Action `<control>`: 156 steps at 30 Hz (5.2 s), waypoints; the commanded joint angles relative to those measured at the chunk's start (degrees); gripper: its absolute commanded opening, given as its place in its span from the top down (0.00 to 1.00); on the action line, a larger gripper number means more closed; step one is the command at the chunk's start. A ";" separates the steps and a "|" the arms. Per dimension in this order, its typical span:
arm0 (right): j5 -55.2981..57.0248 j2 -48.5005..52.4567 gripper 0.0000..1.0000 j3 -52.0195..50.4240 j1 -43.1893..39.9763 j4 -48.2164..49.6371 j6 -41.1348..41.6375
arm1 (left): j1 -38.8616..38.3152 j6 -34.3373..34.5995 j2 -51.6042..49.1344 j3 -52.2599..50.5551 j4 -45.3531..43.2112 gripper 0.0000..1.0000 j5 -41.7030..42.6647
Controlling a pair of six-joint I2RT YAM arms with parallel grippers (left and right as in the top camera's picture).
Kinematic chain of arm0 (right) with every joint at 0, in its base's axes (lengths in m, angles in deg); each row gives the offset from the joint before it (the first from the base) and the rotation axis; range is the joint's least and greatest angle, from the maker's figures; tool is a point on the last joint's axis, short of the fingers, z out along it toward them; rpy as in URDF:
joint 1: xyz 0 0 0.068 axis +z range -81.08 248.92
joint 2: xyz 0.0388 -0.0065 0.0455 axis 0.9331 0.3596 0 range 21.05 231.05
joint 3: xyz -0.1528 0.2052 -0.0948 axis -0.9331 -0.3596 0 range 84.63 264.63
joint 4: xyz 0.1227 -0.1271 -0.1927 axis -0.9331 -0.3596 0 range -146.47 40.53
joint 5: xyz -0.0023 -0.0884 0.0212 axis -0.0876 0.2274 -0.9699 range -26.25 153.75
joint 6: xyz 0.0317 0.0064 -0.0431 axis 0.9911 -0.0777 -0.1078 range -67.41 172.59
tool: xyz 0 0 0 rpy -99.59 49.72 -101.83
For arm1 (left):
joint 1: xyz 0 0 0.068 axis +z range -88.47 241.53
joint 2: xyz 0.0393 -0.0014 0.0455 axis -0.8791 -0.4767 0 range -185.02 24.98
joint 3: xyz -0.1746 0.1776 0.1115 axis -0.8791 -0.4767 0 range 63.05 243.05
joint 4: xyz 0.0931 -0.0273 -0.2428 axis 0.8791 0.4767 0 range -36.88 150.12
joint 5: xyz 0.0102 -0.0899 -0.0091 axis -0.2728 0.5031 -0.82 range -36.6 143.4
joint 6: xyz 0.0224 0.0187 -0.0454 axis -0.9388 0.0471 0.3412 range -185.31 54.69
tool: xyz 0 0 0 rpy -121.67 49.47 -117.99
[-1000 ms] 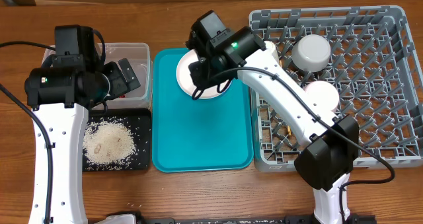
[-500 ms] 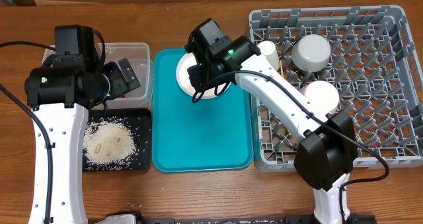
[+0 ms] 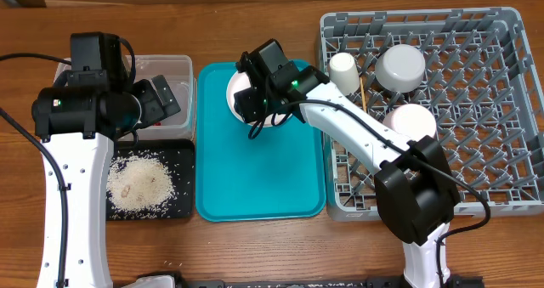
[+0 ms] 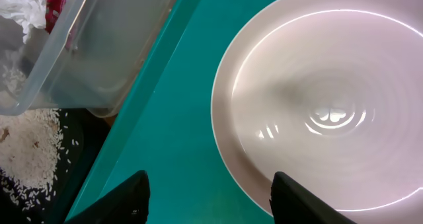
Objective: Sort waste into correct bins and load items into the dishwasher
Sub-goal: 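Lower the right gripper and grip the pink plate's near rim, then lift the pink plate on edge and carry it right into the rack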
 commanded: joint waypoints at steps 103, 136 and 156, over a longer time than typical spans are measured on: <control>4.57 12.63 0.96 4.13 3.80 -11.65 -1.49 | 0.24 0.17 0.09 0.50 -0.07 0.00 -0.76; -40.50 3.56 0.96 45.51 -27.17 -56.41 -7.45 | 0.24 0.17 0.09 0.50 -0.07 0.00 -0.76; -42.32 3.56 0.96 41.68 -34.29 -57.46 -7.02 | 0.24 0.17 0.09 0.50 -0.07 0.00 -0.74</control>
